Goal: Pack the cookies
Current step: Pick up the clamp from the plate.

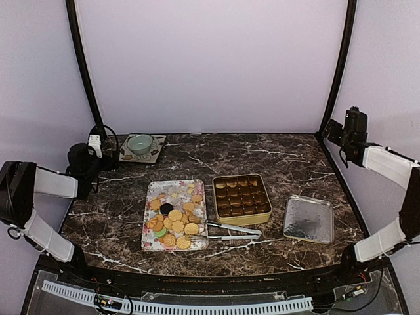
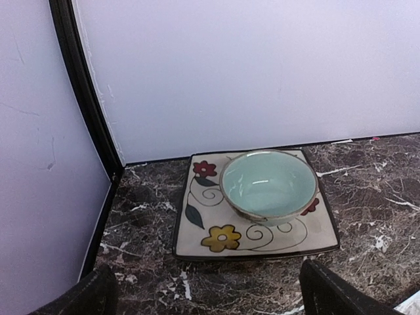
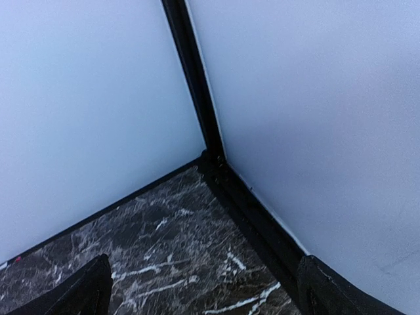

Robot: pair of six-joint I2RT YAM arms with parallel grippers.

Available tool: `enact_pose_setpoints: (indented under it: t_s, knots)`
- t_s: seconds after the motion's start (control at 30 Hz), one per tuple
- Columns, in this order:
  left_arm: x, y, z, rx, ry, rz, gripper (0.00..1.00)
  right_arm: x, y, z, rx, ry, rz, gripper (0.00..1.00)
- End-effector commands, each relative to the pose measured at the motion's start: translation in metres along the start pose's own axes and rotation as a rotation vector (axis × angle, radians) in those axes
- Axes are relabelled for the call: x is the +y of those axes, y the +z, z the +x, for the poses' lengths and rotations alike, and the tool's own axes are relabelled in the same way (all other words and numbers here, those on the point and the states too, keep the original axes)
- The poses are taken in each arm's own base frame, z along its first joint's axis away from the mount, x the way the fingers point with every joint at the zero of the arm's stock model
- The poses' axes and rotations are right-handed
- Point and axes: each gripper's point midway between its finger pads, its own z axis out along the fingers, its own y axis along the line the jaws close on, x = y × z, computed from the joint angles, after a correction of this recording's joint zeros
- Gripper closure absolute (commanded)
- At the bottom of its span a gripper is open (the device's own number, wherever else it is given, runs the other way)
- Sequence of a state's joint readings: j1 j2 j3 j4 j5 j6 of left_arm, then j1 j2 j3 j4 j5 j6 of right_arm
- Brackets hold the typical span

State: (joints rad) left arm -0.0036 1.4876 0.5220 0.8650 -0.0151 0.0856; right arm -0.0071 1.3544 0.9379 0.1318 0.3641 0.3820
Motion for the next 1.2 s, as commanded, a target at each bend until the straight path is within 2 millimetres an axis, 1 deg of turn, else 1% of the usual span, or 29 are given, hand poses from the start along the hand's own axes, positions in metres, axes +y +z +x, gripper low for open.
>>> enact_pose_setpoints:
  t_s: [0.0, 0.07, 0.1, 0.13, 0.17, 0.2, 0.23, 0.3, 0.4, 0.47, 0.5, 0.57, 0.6, 0.67, 0.73, 0.8, 0.93, 1.07, 1.1, 1.17]
  knots:
    - [-0.005, -0.005, -0.013, 0.069, 0.004, 0.052, 0.01, 0.06, -0.038, 0.051, 0.19, -0.136, -0.244, 0.01]
    - [-0.003, 0.001, -0.016, 0.132, -0.015, 0.047, 0.01, 0.097, -0.064, 0.062, 0.207, -0.231, -0.335, 0.01]
    - [-0.003, 0.006, -0.025, 0.154, -0.023, 0.054, 0.01, 0.114, -0.079, 0.07, 0.22, -0.278, -0.379, 0.01]
    - [-0.009, 0.008, -0.025, 0.19, -0.018, 0.098, 0.01, 0.133, -0.096, 0.078, 0.225, -0.326, -0.434, 0.01]
    - [-0.02, 0.009, -0.024, 0.238, 0.003, 0.172, 0.01, 0.157, -0.122, 0.092, 0.235, -0.382, -0.509, 0.01]
    - [-0.029, 0.01, -0.025, 0.282, 0.014, 0.236, 0.01, 0.172, -0.141, 0.102, 0.24, -0.425, -0.557, 0.01]
    - [-0.035, 0.009, -0.021, 0.341, 0.013, 0.278, 0.01, 0.186, -0.16, 0.114, 0.251, -0.471, -0.605, 0.01]
    - [-0.043, 0.008, -0.022, 0.406, 0.016, 0.338, 0.01, 0.208, -0.197, 0.143, 0.295, -0.56, -0.701, 0.01]
    - [-0.044, 0.0, -0.024, 0.43, 0.029, 0.348, 0.01, 0.233, -0.252, 0.184, 0.351, -0.677, -0.83, 0.01]
    - [-0.042, -0.007, -0.029, 0.396, 0.049, 0.343, 0.01, 0.244, -0.285, 0.216, 0.399, -0.754, -0.918, 0.04]
    - [-0.041, -0.012, -0.032, 0.375, 0.056, 0.339, 0.01, 0.247, -0.299, 0.234, 0.437, -0.801, -0.961, 0.06]
    - [-0.042, -0.022, -0.035, 0.353, 0.062, 0.344, 0.01, 0.249, -0.322, 0.266, 0.5, -0.899, -1.016, 0.11]
    - [-0.043, -0.026, -0.035, 0.355, 0.061, 0.351, 0.01, 0.248, -0.331, 0.28, 0.526, -0.949, -1.03, 0.12]
    - [-0.047, -0.033, -0.032, 0.38, 0.057, 0.381, 0.01, 0.247, -0.349, 0.3, 0.56, -1.02, -1.068, 0.14]
    - [-0.055, -0.041, -0.03, 0.404, 0.057, 0.434, 0.01, 0.246, -0.367, 0.315, 0.595, -1.047, -1.125, 0.16]
    - [-0.063, -0.05, -0.029, 0.415, 0.059, 0.488, 0.01, 0.242, -0.376, 0.327, 0.629, -1.061, -1.16, 0.2]
    - [-0.076, -0.065, -0.032, 0.412, 0.059, 0.582, 0.01, 0.23, -0.378, 0.343, 0.668, -1.092, -1.178, 0.25]
    - [-0.089, -0.079, -0.037, 0.408, 0.052, 0.674, 0.01, 0.224, -0.373, 0.349, 0.656, -1.135, -1.178, 0.26]
    - [-0.093, -0.084, -0.035, 0.419, 0.047, 0.709, 0.01, 0.221, -0.37, 0.356, 0.664, -1.161, -1.168, 0.26]
    - [-0.098, -0.09, -0.037, 0.422, 0.046, 0.749, 0.01, 0.218, -0.366, 0.362, 0.678, -1.19, -1.168, 0.26]
